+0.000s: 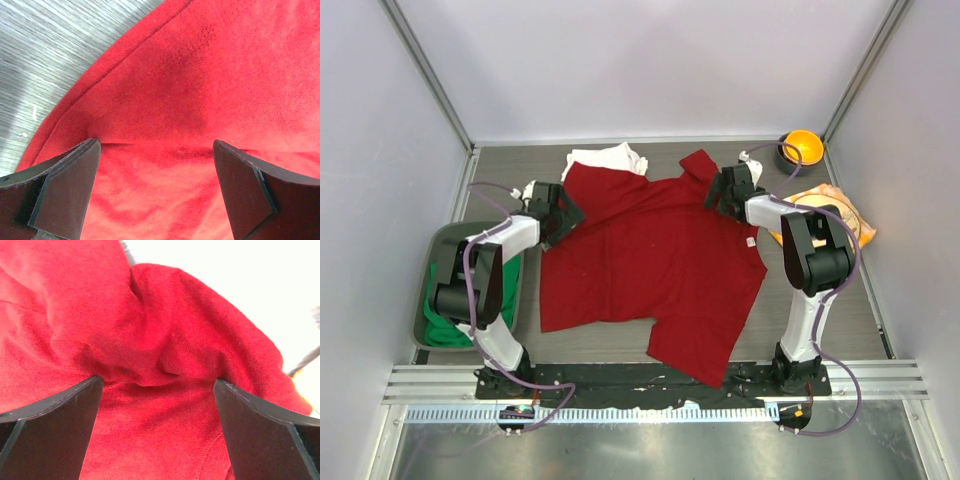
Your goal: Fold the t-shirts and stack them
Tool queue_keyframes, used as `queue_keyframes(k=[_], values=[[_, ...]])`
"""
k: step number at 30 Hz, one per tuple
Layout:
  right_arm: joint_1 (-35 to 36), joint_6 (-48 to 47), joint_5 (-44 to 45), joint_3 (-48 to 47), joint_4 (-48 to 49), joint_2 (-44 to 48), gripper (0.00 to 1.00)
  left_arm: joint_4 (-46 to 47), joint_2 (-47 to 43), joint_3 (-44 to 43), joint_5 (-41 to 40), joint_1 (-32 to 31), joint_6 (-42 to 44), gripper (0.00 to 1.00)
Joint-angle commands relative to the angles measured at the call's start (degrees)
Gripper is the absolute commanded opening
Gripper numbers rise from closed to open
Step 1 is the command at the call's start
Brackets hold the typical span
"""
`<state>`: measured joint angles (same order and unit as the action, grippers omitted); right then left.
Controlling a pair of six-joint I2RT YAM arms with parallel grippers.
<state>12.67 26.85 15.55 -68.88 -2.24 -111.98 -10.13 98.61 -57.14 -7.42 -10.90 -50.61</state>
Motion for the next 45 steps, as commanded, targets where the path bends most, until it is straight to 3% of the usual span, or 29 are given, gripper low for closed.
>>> queue_keyframes(k=[1, 7, 14, 16, 19, 23, 27, 33, 45], values=[[-0.45, -0.84, 5.81, 0.33, -5.23, 4.75, 1.00, -0.77, -3.51, -0.42, -2.08, 0.52, -0.98, 1.00], [2.97, -1.27, 3.35, 0.68, -2.86, 16.85, 1.00, -2.16, -8.94, -5.77, 4.08, 0.09, -2.21, 1.00], [13.95, -2.69, 7.22, 1.55, -16.18, 31.53, 1.00, -28.08, -13.70, -17.29, 3.64, -5.70, 3.67, 1.00], [15.54, -0.76, 3.44, 4.53, -19.28, 34.62, 1.00, -33.97, -15.01, -16.69, 2.77, -7.11, 4.82, 1.00], [19.67, 0.92, 4.48, 8.74, -26.31, 40.25, 1.00, -36.71, -18.71, -11.51, 3.98, -8.97, 5.00, 1.00], [23.10, 6.96, 3.09, 12.71, -35.88, 45.70, 1.00, -35.49, -22.23, -2.98, 10.65, -10.45, 4.47, 1.00], [23.81, 11.03, 2.63, 19.47, -35.64, 52.55, 0.99, -34.34, -22.67, 1.24, 9.71, -13.09, 3.85, 1.00], [23.72, 12.70, 4.58, 27.48, -29.85, 53.01, 0.99, -26.18, -20.65, 6.08, 11.29, -13.63, 2.09, 1.00], [17.66, 11.91, -0.60, 33.28, -15.78, 39.57, 0.99, -22.39, -10.19, 4.67, 7.95, -13.63, 3.41, 1.00]])
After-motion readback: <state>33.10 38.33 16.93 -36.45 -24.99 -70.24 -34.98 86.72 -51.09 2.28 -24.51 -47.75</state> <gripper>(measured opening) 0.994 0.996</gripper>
